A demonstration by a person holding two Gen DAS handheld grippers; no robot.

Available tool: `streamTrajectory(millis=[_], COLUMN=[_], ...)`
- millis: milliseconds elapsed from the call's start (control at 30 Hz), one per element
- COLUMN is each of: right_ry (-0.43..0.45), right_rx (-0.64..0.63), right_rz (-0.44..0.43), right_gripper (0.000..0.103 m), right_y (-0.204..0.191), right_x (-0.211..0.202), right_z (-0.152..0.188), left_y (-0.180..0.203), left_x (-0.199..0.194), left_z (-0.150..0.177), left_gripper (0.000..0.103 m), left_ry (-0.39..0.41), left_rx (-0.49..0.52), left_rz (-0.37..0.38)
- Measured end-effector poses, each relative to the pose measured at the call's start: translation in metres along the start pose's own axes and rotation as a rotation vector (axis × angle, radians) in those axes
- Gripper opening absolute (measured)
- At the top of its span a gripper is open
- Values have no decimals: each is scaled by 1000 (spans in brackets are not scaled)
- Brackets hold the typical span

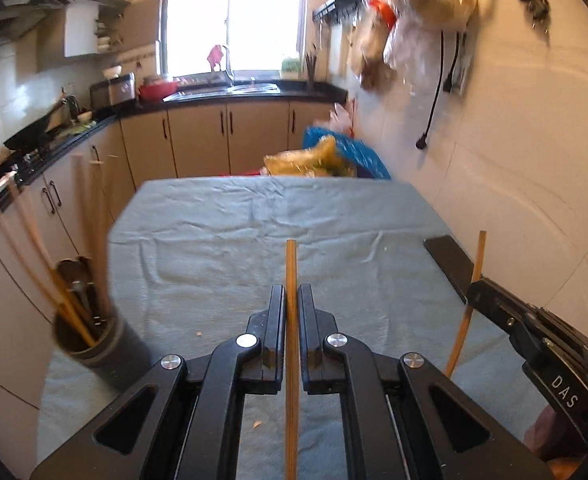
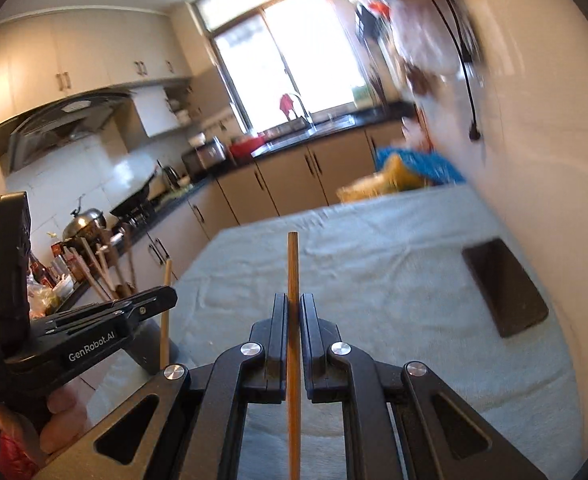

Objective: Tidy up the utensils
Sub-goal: 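Lift both chopsticks upright and carry them over the black holder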

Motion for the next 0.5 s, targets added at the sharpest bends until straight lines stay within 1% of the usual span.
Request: streamTrajectory(millis=[200, 233, 333, 400, 500], right_ry=[37, 42, 51, 59, 63], right_rx=[-24, -25, -33, -41, -61], right_rz=[-12, -12, -22, -25, -31], right_gripper=[6, 6, 6, 6, 6], right_y=[-25, -28, -38, -43, -55], right_x=[-15, -16, -19, -21, -22], right_z=[-2, -3, -3, -3, -1], left_y=[-16, -21, -31, -39, -52], left_x=[-38, -45, -55, -61, -66], left_z=[-1, 1, 1, 1, 2], left_gripper=[5, 5, 5, 5, 5], left_ry=[49, 62, 80, 93, 95], left_rx=[-23, -29, -43, -55, -78], left_rz=[7, -2, 0, -19, -25])
Point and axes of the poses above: each gripper's, at about its wrist camera, not at the fingertips, and x roughly the way its jaws point, y to its right, z to its underside, the point moved 5 cm from there along x, roughly the way its jaws point, and after that the axes turned 5 degrees about z, right-handed, at the moved point
